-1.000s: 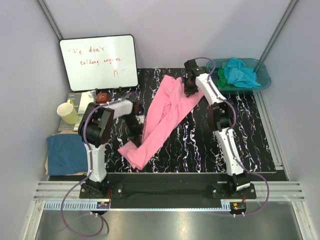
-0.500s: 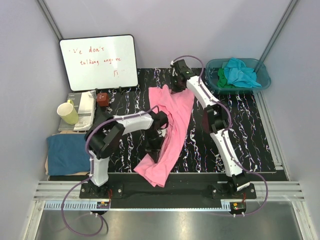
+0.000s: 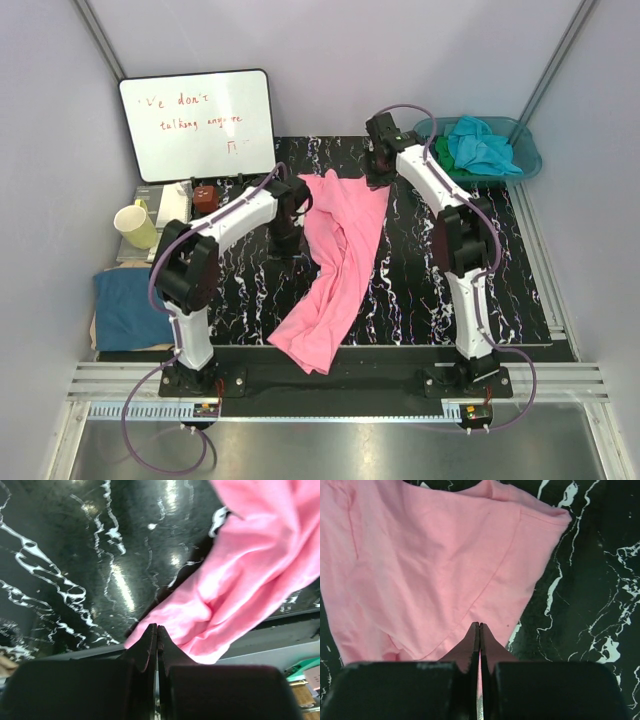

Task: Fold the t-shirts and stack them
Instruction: Fold the tshirt

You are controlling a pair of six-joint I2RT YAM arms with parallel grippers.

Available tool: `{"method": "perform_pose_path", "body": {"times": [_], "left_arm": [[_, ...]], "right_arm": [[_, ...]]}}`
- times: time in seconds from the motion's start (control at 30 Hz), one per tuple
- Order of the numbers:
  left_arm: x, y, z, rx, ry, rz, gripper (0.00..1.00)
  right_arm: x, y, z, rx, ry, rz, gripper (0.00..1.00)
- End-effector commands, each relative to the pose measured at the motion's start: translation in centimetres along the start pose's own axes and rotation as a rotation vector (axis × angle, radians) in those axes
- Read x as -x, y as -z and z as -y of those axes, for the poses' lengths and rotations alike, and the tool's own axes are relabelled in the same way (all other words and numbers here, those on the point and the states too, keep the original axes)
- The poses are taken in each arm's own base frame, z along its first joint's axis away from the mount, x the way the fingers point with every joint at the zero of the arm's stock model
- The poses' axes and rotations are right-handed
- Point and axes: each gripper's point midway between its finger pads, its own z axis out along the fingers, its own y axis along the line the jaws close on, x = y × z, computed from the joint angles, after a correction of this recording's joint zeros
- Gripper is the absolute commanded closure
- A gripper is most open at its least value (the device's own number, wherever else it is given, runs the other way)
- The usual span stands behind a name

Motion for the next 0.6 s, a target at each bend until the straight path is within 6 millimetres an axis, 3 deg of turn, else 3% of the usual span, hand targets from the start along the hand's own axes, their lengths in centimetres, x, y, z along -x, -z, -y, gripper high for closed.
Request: {"method": "perform_pose_path", "body": {"times": [0.0, 0.13, 0.2, 0.23, 0.3, 0.33, 0.4, 0.53, 0.57], "left_arm": [[0.5, 0.6, -0.6, 0.032, -0.016, 0.001, 1.00], [1.3, 1.4, -0.7, 0.027, 0.004, 0.020, 1.00], [1.6, 1.9, -0.8, 0.025, 0.012, 0.031, 1.00], [1.7, 2.0, -0.9, 0.028, 0.017, 0.029, 1.00], [2.0, 2.3, -1.3, 0.033, 0.026, 0.032, 1.00], [2.1, 2.3, -1.4, 0.037, 0.027, 0.031, 1.00], [2.5, 2.6, -1.7, 0.041, 0.035, 0.036, 1.00], [3.1, 3.3, -2.1, 0.050, 0.046, 0.051, 1.00], [3.4, 3.5, -2.0, 0.046, 0.044, 0.058, 1.00]], "right_arm": [[-0.6, -0.4, 1.7, -0.067, 0.001, -0.009, 1.00], [-2.6, -4.3, 1.7, -0.057, 0.007, -0.099, 1.00], [-2.3, -5.0, 1.4, -0.044, 0.008, -0.106, 1.00], [-3.0, -6.3, 1.4, -0.048, 0.012, -0.132, 1.00], [-2.4, -6.6, 1.1, -0.040, 0.022, -0.128, 1.00], [-3.2, -7.8, 1.4, -0.049, 0.027, -0.155, 1.00], [-2.4, -7.9, 1.5, -0.064, 0.041, -0.144, 1.00], [-2.2, -10.0, 3.1, -0.137, 0.054, -0.131, 1.00], [-1.1, -10.1, 3.3, -0.152, 0.053, -0.095, 1.00]]}}
